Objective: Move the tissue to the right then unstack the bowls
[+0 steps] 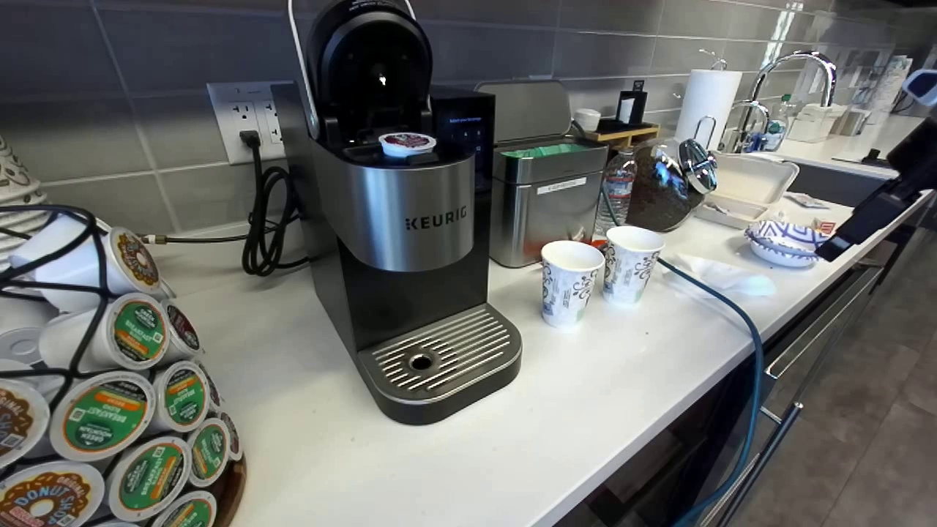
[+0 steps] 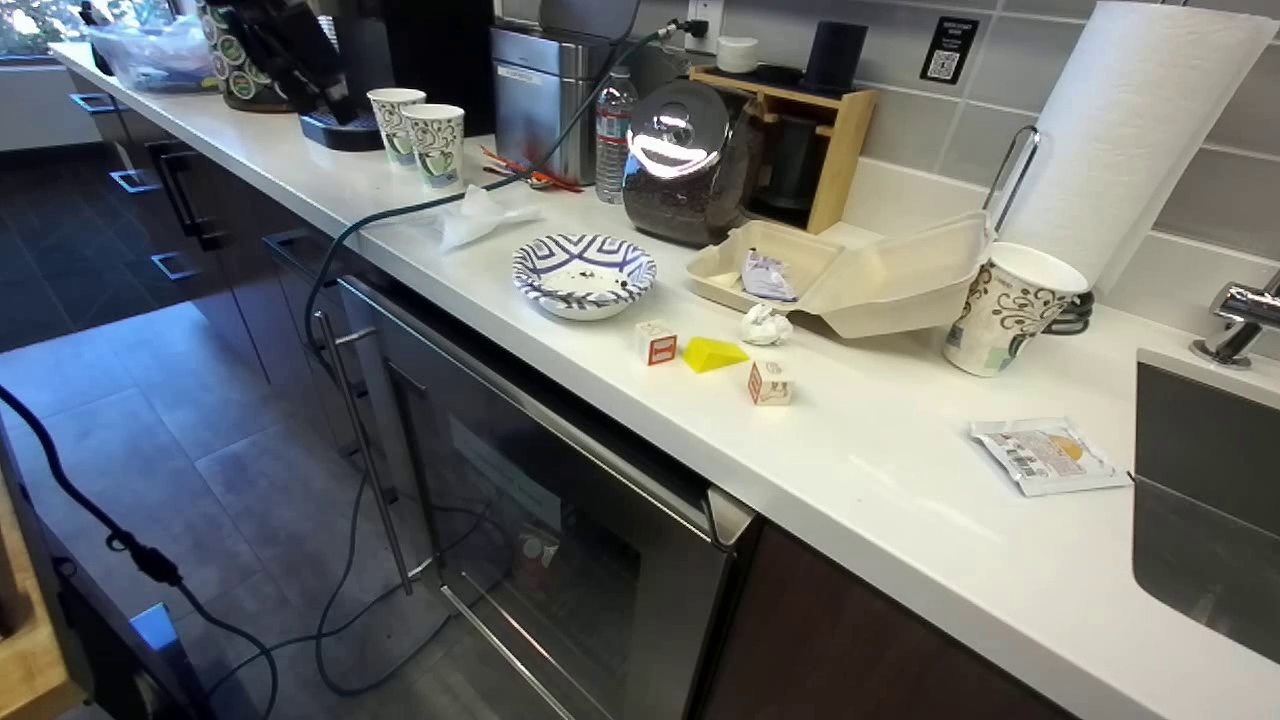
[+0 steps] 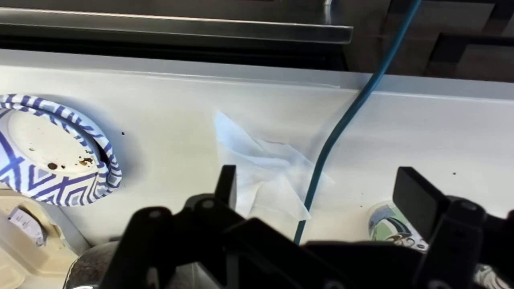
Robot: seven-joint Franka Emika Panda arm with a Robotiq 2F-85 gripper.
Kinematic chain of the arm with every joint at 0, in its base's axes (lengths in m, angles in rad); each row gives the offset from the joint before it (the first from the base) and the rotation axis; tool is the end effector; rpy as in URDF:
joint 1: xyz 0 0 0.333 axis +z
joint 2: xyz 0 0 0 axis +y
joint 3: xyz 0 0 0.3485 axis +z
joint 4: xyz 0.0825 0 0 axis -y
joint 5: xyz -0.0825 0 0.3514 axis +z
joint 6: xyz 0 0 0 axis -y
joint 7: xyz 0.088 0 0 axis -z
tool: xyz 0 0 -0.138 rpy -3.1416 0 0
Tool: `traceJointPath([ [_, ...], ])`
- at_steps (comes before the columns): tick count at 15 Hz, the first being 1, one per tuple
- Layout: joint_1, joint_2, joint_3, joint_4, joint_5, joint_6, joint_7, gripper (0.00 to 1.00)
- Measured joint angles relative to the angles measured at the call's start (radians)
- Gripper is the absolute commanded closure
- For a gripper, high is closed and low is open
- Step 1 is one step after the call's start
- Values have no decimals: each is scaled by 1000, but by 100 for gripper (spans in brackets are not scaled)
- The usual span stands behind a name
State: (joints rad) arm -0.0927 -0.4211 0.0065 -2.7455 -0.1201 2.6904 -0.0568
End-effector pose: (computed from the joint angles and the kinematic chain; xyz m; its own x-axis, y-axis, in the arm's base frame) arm 0.3758 -0.0302 0.4070 0.9340 0.0843 0.3472 0.0488 -0.9927 0.1099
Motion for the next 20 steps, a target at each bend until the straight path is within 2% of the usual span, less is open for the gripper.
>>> traceJointPath([
  [4,-24,250,-10,109,-27,114,-4,0],
  [6,-24,351,-25,181,-27,116,-10,0],
  [12,-12,346,-29,183,1,117,-10,0],
  [16,2,452,-42,234,110,231,-63,0],
  [20,2,568,-54,314,95,272,-62,0],
])
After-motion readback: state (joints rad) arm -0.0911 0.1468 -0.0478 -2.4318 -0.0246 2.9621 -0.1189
